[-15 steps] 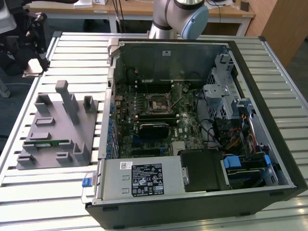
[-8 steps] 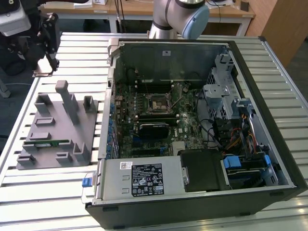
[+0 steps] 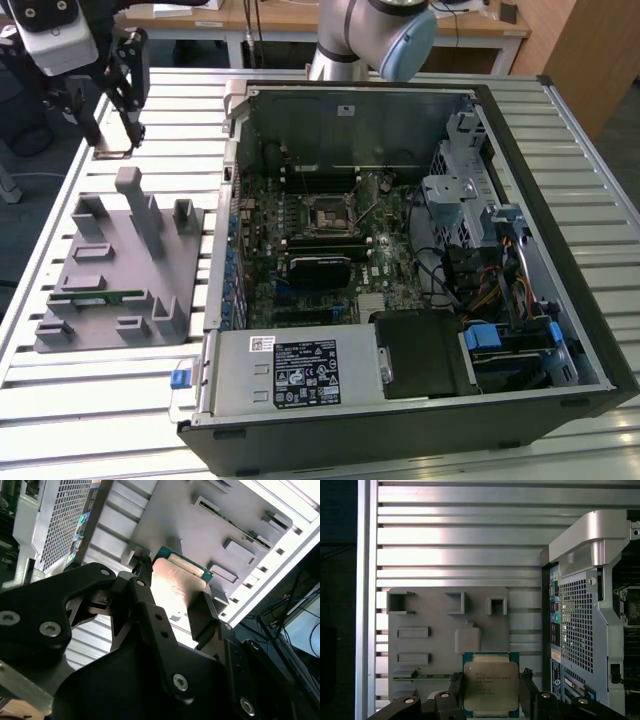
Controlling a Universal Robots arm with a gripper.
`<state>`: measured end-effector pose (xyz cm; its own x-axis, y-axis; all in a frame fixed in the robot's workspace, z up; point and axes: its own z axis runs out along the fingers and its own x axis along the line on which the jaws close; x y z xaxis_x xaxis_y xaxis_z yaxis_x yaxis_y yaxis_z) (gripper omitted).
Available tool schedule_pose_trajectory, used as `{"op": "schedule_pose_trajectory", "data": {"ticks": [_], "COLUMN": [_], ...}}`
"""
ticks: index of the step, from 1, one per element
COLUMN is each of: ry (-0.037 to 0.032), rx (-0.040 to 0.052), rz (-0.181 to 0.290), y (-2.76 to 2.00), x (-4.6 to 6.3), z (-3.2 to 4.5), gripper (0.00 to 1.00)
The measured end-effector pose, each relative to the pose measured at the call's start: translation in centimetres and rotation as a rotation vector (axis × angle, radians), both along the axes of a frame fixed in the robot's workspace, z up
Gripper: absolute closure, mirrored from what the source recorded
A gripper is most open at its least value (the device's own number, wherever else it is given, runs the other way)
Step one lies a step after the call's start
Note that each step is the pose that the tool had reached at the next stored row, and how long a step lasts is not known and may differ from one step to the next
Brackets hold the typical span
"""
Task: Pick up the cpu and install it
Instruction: 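Pick up the cpu and move it towards the insertion slot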
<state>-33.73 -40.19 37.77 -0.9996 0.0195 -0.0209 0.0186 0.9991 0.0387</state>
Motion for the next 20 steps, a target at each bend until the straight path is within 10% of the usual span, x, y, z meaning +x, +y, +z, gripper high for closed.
{"op": "schedule_pose_trajectory", "data": {"ticks": [20], "ry": [0.0], "rx": [0.0], "rz": [0.0], "y": [0.0], "x": [6.4], "z": [0.0], "gripper": [0.47]}}
